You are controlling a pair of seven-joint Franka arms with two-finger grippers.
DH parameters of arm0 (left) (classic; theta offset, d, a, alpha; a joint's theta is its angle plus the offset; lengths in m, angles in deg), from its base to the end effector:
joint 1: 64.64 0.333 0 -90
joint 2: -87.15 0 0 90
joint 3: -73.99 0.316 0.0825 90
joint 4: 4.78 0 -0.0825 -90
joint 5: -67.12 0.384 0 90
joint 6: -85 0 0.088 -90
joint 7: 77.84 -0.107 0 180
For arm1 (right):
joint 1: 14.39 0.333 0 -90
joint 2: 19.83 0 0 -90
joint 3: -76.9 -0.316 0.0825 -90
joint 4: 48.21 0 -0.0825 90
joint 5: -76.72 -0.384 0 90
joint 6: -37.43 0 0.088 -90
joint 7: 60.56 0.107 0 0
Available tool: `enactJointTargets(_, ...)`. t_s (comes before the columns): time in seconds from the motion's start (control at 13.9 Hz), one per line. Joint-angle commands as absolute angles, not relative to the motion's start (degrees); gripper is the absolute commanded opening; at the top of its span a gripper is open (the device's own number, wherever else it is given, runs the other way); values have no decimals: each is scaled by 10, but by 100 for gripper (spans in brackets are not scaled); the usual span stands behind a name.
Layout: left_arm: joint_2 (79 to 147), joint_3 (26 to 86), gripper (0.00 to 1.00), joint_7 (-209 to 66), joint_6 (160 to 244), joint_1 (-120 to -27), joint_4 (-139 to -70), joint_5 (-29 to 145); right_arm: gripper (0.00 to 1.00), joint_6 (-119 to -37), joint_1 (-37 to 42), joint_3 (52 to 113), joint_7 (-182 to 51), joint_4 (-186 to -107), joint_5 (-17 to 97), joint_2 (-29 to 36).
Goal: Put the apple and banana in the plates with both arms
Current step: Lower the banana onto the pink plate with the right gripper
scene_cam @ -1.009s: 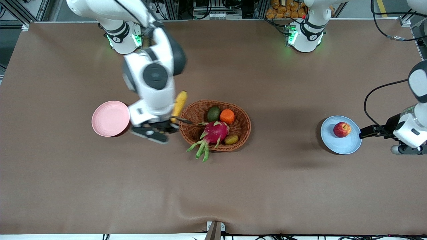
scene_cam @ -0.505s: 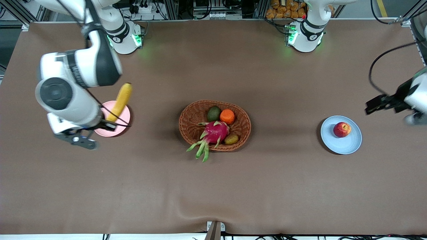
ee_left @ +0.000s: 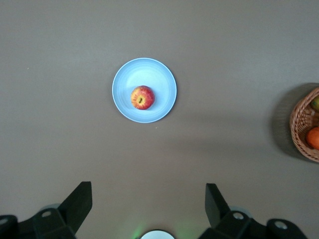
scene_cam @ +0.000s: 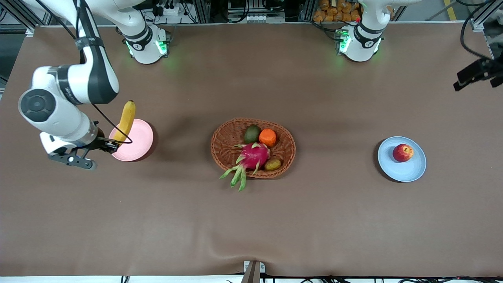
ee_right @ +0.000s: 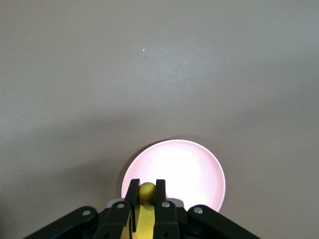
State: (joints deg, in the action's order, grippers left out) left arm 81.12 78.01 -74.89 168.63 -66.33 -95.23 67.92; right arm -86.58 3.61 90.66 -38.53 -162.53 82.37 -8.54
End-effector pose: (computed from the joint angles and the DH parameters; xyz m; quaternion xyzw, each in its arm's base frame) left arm 0.5090 0.0246 0.6670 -0.9989 -0.0466 0.0070 0.0033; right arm 0.5863 0.0437 0.3643 0.9901 -0.1246 0.0031 0.0648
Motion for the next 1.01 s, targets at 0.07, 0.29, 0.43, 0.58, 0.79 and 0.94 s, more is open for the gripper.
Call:
enactJointTargets(0.07,805,784,100,-776,1688,-667,-962,684,0,-1025,-3,897,-396,-1764,834,-99)
enactJointTargets(0.29,842,784,100,-777,1743,-670,-946,684,0,-1042,-6,896,-396,-1792,835,-86)
enactJointTargets(0.43,845,784,100,-777,1745,-673,-936,684,0,-1044,-6,896,-396,-1795,835,-78)
enactJointTargets(0.58,845,784,100,-774,1744,-673,-936,670,0,-1048,-7,896,-396,-1794,835,-64)
enactJointTargets(0.79,842,785,100,-769,1739,-672,-938,649,5,-1078,-10,896,-396,-1793,835,-35)
enactJointTargets(0.94,843,786,100,-765,1734,-671,-938,640,99,-1076,-21,896,-396,-1785,835,-34)
